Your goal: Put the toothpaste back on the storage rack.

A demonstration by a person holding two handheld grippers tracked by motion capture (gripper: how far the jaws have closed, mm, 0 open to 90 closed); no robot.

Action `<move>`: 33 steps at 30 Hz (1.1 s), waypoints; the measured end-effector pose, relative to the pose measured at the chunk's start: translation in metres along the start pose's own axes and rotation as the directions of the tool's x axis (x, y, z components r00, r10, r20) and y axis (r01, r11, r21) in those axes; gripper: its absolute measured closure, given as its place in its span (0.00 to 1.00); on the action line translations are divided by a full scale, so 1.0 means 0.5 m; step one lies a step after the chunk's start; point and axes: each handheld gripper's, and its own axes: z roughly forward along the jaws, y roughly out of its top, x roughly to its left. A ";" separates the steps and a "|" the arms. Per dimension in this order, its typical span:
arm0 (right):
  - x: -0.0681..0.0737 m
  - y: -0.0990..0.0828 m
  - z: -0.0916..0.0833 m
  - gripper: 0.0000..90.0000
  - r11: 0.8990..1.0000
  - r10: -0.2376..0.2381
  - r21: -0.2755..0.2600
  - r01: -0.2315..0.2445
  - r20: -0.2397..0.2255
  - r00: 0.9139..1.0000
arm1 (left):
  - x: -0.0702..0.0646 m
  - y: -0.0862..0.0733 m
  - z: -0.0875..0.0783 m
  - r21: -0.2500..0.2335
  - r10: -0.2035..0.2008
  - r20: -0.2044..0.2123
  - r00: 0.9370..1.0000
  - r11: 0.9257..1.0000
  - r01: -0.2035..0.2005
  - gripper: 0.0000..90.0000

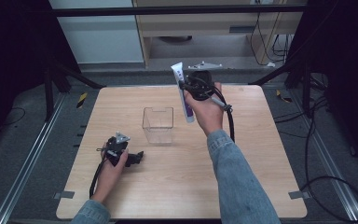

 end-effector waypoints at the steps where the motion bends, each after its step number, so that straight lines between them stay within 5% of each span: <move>1: 0.000 0.000 0.000 0.89 1.000 0.000 0.000 0.000 0.000 1.000 | 0.000 0.000 0.000 0.000 0.000 0.000 1.000 1.000 0.000 0.00; 33: 0.050 0.017 0.054 0.89 0.994 -0.021 -0.107 0.016 -0.048 0.999 | 0.000 0.000 0.000 0.000 0.000 0.000 1.000 1.000 0.000 0.00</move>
